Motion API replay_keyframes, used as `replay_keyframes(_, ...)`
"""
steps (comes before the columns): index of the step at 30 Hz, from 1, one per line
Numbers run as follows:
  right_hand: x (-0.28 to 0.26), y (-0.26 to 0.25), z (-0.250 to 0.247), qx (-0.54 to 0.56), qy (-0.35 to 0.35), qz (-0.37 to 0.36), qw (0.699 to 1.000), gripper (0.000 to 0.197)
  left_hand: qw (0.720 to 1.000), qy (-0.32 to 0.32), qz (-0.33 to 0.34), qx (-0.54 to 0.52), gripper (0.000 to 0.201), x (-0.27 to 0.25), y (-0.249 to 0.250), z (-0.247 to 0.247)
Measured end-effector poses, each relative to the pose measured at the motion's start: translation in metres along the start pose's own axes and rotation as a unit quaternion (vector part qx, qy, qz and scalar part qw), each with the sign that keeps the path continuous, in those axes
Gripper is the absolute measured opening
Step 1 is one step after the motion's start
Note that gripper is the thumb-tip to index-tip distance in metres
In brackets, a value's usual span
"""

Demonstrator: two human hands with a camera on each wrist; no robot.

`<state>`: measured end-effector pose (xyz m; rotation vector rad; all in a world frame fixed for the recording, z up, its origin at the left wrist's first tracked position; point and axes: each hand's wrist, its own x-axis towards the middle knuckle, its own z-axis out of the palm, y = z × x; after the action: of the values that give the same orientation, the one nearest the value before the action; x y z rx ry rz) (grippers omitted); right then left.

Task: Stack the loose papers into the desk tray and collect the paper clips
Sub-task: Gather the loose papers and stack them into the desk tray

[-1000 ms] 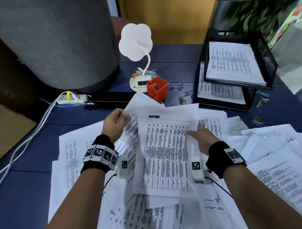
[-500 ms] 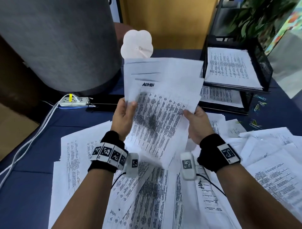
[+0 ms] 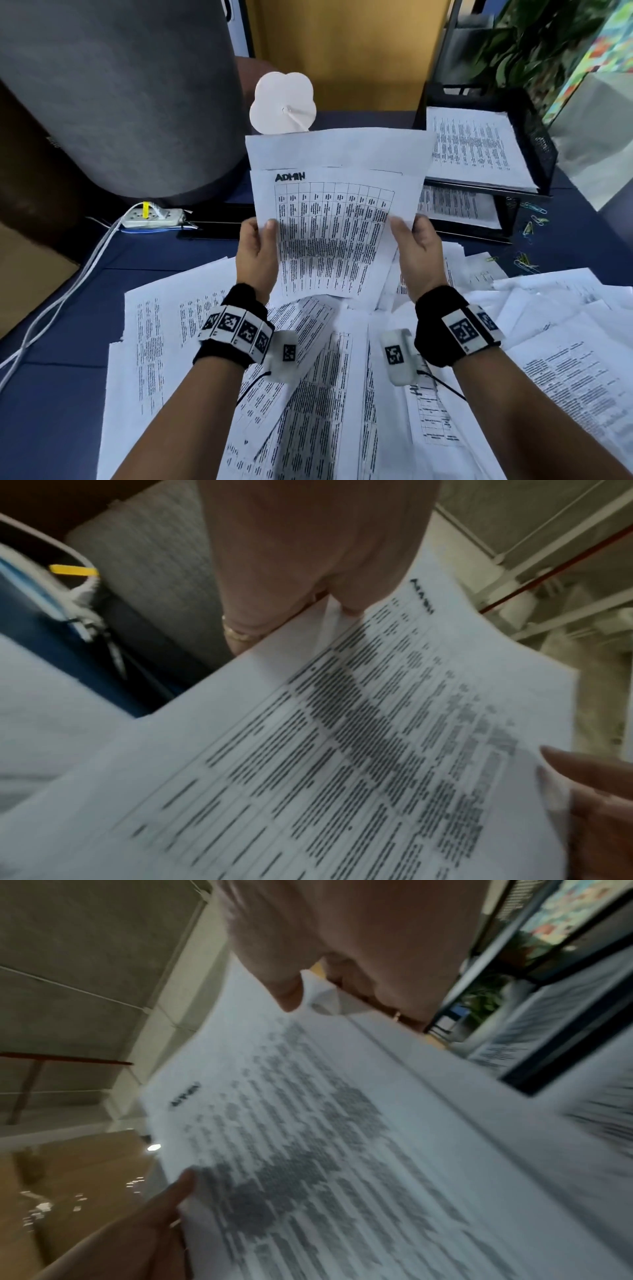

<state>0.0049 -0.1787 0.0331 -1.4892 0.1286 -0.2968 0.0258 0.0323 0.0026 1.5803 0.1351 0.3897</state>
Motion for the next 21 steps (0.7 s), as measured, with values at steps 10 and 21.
replay_keyframes(10, -0.001, 0.027, 0.005, -0.084, -0.007, 0.131, 0.988, 0.061, 0.974, -0.077, -0.213, 0.000, 0.074, -0.017, -0.033, 0.015)
replay_keyframes(21, 0.002, 0.033, 0.003, -0.150, -0.033, 0.106, 0.982, 0.058, 0.999, -0.027, -0.018, -0.002, 0.015, -0.004, -0.003, 0.019)
